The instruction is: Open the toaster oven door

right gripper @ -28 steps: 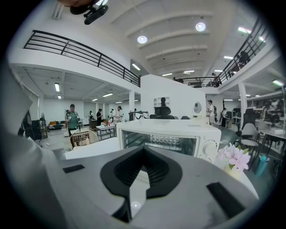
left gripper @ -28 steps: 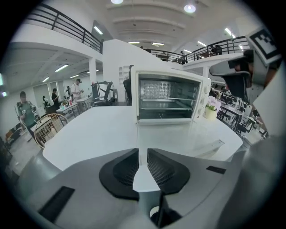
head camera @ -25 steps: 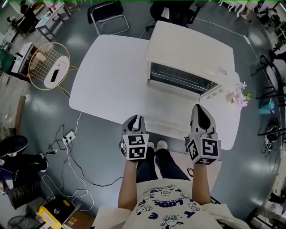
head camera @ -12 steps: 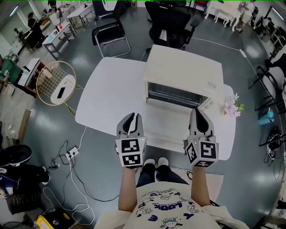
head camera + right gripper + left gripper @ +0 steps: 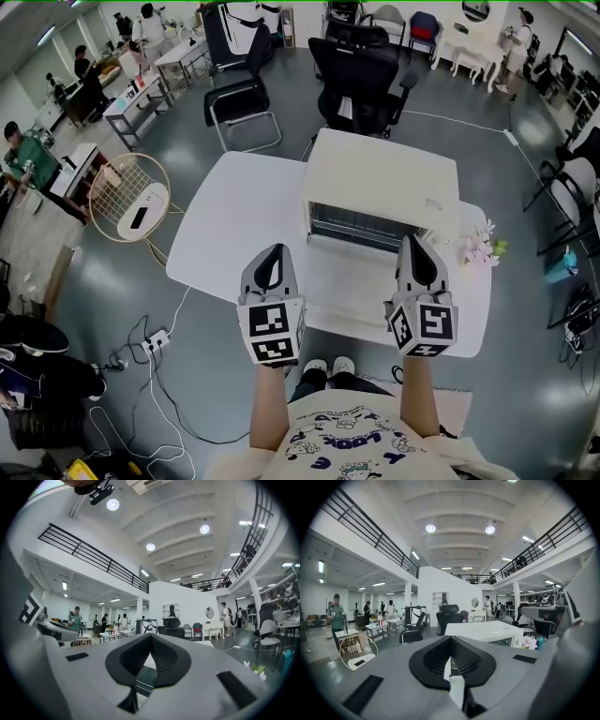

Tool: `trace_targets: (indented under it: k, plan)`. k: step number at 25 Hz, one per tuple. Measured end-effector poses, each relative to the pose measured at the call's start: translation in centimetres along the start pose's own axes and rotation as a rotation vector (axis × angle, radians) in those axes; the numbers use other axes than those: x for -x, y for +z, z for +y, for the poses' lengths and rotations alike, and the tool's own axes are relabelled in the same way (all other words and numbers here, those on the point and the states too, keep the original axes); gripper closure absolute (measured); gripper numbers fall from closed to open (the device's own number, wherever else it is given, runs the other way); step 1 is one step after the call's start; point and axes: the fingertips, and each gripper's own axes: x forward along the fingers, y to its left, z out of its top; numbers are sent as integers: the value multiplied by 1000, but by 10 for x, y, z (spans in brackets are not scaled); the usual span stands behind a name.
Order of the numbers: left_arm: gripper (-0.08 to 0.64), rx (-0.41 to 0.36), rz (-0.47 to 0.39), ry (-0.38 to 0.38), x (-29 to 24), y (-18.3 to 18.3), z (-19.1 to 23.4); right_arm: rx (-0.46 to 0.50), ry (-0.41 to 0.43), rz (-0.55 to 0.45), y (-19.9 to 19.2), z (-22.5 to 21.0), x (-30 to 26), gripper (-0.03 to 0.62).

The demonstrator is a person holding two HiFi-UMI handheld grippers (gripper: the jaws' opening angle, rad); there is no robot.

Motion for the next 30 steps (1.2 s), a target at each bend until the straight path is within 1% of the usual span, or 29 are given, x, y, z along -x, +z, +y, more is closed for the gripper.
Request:
trace_targets:
  k: [5,11,21,30]
  plan:
    - [555,2,-52,3,7,25,-6,16,11,-31,15,-3,0,595]
    - [555,-10,-86,13,11,42,-13,20,12,-46,26,-13,2,595]
    - [555,-25,-107,8,10,53,-18,23,0,-62,33,-19,3,595]
    - [555,-29,-109,9,3,55,-18,30,6,-48,28,-21,-5,595]
